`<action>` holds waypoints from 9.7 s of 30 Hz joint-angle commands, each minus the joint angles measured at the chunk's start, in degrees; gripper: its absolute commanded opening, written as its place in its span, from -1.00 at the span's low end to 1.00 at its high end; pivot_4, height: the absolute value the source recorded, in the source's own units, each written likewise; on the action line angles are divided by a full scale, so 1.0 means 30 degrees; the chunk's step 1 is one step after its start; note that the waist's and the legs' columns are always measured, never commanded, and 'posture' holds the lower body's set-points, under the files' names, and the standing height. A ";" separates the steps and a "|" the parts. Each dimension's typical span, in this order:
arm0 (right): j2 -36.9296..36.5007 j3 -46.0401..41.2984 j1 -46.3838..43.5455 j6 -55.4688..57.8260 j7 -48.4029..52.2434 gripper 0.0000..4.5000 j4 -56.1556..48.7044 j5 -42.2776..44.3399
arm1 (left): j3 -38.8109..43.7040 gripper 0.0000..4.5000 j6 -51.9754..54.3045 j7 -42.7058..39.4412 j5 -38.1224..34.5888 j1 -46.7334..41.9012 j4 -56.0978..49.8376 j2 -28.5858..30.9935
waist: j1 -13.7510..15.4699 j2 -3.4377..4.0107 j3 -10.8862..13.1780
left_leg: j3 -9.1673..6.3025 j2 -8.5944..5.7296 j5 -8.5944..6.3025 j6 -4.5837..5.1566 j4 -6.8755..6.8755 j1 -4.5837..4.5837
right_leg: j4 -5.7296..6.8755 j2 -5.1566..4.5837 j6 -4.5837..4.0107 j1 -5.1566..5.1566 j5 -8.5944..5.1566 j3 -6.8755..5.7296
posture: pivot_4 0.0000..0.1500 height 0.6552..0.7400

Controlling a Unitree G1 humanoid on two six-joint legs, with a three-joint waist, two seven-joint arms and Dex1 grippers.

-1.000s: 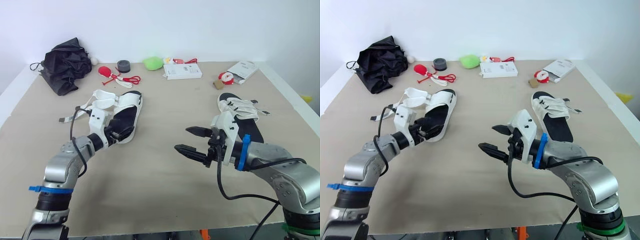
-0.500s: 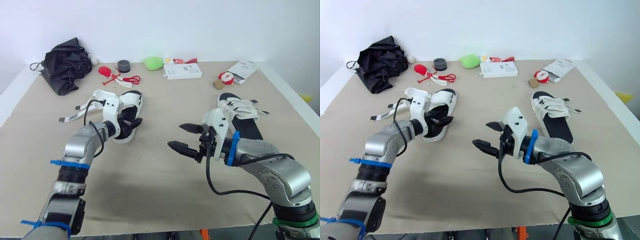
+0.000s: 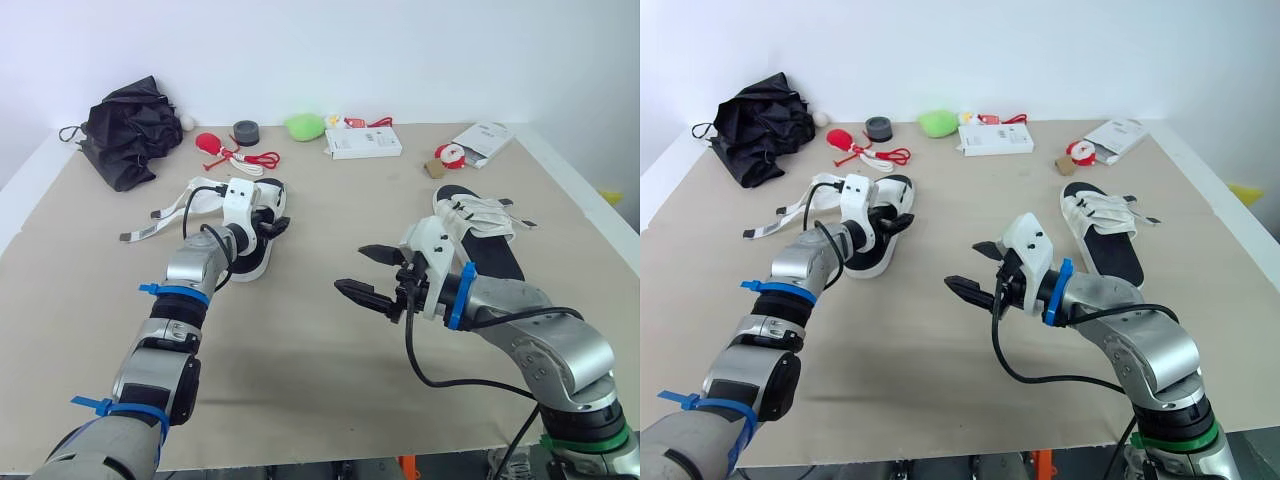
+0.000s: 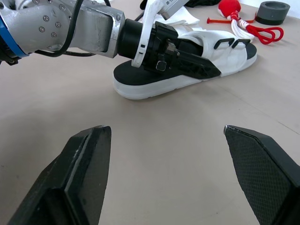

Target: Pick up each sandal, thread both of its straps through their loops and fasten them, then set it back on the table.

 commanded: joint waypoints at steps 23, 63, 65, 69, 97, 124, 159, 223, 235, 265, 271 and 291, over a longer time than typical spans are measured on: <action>-0.1058 -0.2559 0.1042 0.0274 0.0650 0.84 -0.0639 0.1447 | -0.4329 -0.90 -0.2282 -1.6421 -0.1961 0.6930 -1.1716 0.5282 | -0.0143 -0.0005 0.0001 | 0.0018 -0.0032 -0.0004 0.0033 -0.0006 -0.0145 | -0.0023 -0.0034 -0.0112 -0.0130 0.0074 0.0006 | 1.00 1.00; -0.3552 0.4950 -0.3511 -0.4063 1.0203 -0.99 0.8155 -0.4592 | -0.4335 -1.00 -0.3829 -1.7094 -0.1958 0.8472 -1.2769 0.6485 | -0.0068 0.0037 0.0009 | -0.0004 0.0035 0.0072 0.0019 0.0074 -0.0159 | 0.0014 0.0032 -0.0055 -0.0145 0.0096 -0.0005 | 1.00 1.00; -0.3238 0.4851 -0.3746 -0.3865 1.0264 -0.99 0.8252 -0.4470 | -0.4378 -1.00 -0.3837 -1.7013 -0.1996 0.8505 -1.2824 0.6417 | -0.0057 0.0038 0.0009 | -0.0011 0.0038 0.0083 0.0016 0.0075 -0.0160 | 0.0028 0.0034 -0.0057 -0.0145 0.0097 -0.0014 | 1.00 1.00; -0.3210 0.5984 -0.3939 -0.4001 1.0612 -0.99 0.9016 -0.5809 | -0.4445 -1.00 -0.3722 -1.6783 -0.2079 0.8700 -1.3081 0.6294 | -0.0059 0.0038 0.0008 | -0.0005 0.0034 0.0085 0.0015 0.0083 -0.0159 | 0.0042 0.0029 -0.0061 -0.0148 0.0100 -0.0007 | 1.00 1.00; -0.2282 0.8251 -0.4478 -0.5599 1.1481 -1.00 0.9925 -0.9353 | 0.0222 0.13 0.5054 -1.6156 -0.7493 0.5849 -0.9767 0.8635 | 0.0028 -0.0091 -0.0240 | -0.0039 0.0272 0.0121 -0.0084 0.0018 0.0087 | 0.0185 0.0241 -0.0301 -0.0048 -0.0038 -0.0069 | 1.00 1.00; -0.1714 0.8063 -0.6360 -0.8253 1.2280 -1.00 1.3129 -1.0207 | -0.2248 0.99 0.3357 -1.5571 -0.3224 0.7590 -0.8160 0.7193 | -0.0048 -0.0142 -0.0251 | 0.0019 0.0307 0.0223 -0.0261 -0.0044 0.0082 | 0.0181 0.0165 -0.0442 -0.0113 -0.0026 -0.0015 | 1.00 1.00; -0.0941 0.8608 -0.5167 -0.4731 1.2664 -1.00 1.1992 -0.9735 | 0.1453 0.99 1.0122 -1.4222 -0.8036 0.2571 -0.8361 0.5629 | 0.0021 -0.0186 -0.0243 | -0.0029 0.0285 0.0219 -0.0263 -0.0035 0.0048 | 0.0166 0.0140 -0.0421 -0.0096 -0.0025 -0.0106 | 1.00 1.00; -0.0770 0.7844 -0.3671 -0.3797 1.1894 -1.00 0.9978 -0.9419 | 0.0799 -0.97 -0.0611 -1.3618 -0.6004 0.3568 -0.9146 -0.0522 | -0.0116 -0.0211 -0.0287 | -0.0043 0.0370 0.0107 -0.0533 -0.0223 0.0166 | 0.0171 0.0374 -0.0496 -0.0078 -0.0178 -0.0026 | 1.00 1.00; -0.0782 0.7854 -0.3734 -0.3834 1.1839 -1.00 1.0128 -0.9364 | -0.1829 -0.97 -1.1121 -2.1350 -0.3819 0.5016 -0.9838 0.2046 | -0.0075 -0.0185 -0.0300 | -0.0053 0.0383 0.0103 -0.0498 -0.0210 0.0159 | 0.0166 0.0390 -0.0501 -0.0078 -0.0190 -0.0047 | 1.00 1.00; -0.0798 0.8307 -0.3960 -0.4079 1.2136 -1.00 1.0229 -0.9435 | -0.4232 0.34 1.3036 -1.2580 -1.6843 1.1988 -1.8573 1.3550 | -0.0073 -0.0142 -0.0299 | -0.0092 0.0511 0.0071 -0.0510 -0.0271 0.0189 | 0.0182 0.0498 -0.0485 -0.0102 -0.0327 -0.0045 | 1.00 1.00; -0.0792 0.8375 -0.4077 -0.3842 1.2281 -1.00 1.0028 -0.9386 | -0.4274 0.34 1.3154 -1.0459 -1.5754 1.3741 -1.9829 1.2002 | -0.0066 -0.0140 -0.0312 | -0.0089 0.0508 0.0053 -0.0558 -0.0290 0.0195 | 0.0182 0.0493 -0.0521 -0.0099 -0.0347 -0.0042 | 1.00 1.00; -0.1334 0.8303 -0.3918 -0.3217 1.2480 -1.00 0.9332 -0.9193 | -0.3062 -0.96 1.3765 -0.8310 -1.5601 1.4694 -1.9794 0.8298 | -0.0051 -0.0112 -0.0338 | -0.0096 0.0431 0.0043 -0.0569 -0.0298 0.0216 | 0.0185 0.0431 -0.0537 -0.0070 -0.0353 -0.0041 | 1.00 1.00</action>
